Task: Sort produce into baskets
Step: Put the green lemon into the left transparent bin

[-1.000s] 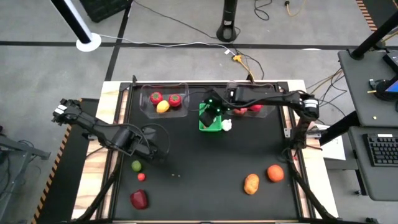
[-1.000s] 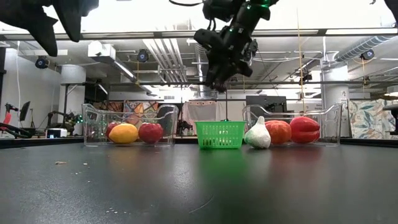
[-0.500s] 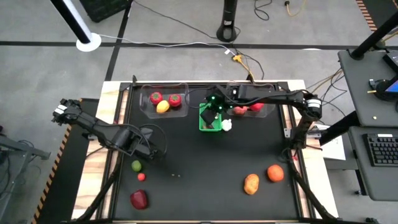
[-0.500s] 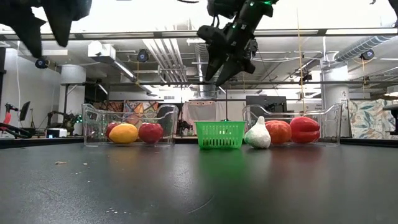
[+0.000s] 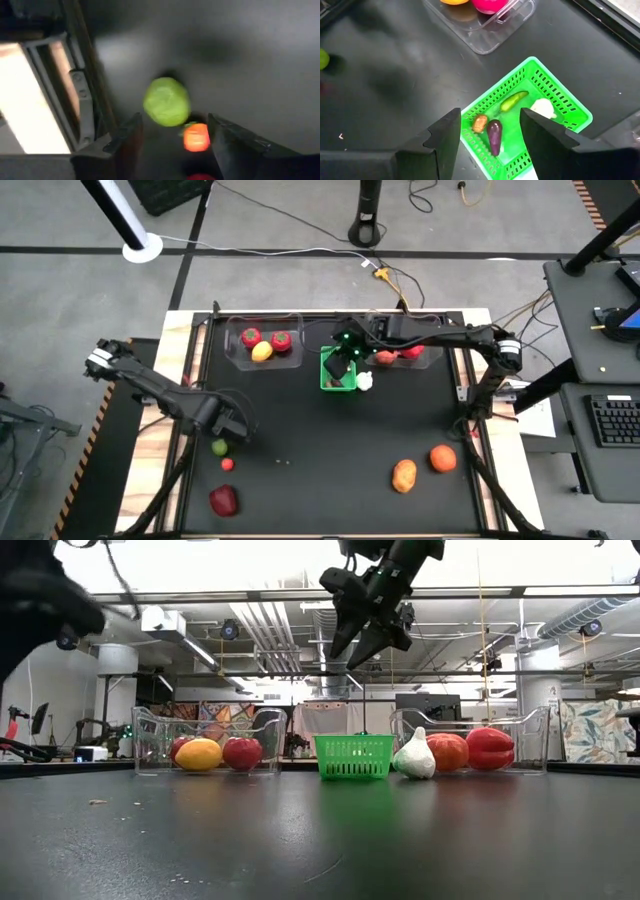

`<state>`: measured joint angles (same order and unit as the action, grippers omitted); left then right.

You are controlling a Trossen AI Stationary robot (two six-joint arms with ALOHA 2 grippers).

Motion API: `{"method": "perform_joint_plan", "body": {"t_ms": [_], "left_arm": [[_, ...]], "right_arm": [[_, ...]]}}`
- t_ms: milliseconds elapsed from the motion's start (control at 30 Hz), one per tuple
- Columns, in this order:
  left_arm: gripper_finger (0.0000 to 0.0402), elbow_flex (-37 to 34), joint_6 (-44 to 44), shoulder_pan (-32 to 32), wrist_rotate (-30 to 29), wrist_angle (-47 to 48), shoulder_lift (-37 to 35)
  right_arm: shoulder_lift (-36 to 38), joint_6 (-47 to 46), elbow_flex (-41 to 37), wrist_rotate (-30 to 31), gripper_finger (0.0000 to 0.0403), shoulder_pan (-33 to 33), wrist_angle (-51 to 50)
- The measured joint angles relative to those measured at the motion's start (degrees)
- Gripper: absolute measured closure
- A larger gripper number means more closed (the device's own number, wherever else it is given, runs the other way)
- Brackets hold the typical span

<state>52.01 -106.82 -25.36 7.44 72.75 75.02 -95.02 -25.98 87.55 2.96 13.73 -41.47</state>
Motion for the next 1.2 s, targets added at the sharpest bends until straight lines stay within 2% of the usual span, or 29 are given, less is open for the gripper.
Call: {"method": "perform_joint_plan", "body": {"t_ms": [267,667,800,1200], "left_arm": [[0.0194,-4.4,-2.5,-0.2,0.8,-6.9,0.2],[0.0117,-6.7,-3.4,-0.8,1.7,-7.6,1.5],[0.0114,-8.4,-3.9,-2.3,4.0,-8.3,1.9],[0.013,-12.3,-6.7,-4.2,3.8,-16.2,1.9]], "right_arm": [[0.0,0.0,0.0,-0.2,0.0209,-0.3,0.0],[0.0,0.1,0.0,-0.1,0.0209,-0.3,0.0],[0.0,0.2,0.0,-0.1,0.0209,-0.4,0.0],[0.0,0.5,0.0,-0.1,0.0209,-0.5,0.0]]}}
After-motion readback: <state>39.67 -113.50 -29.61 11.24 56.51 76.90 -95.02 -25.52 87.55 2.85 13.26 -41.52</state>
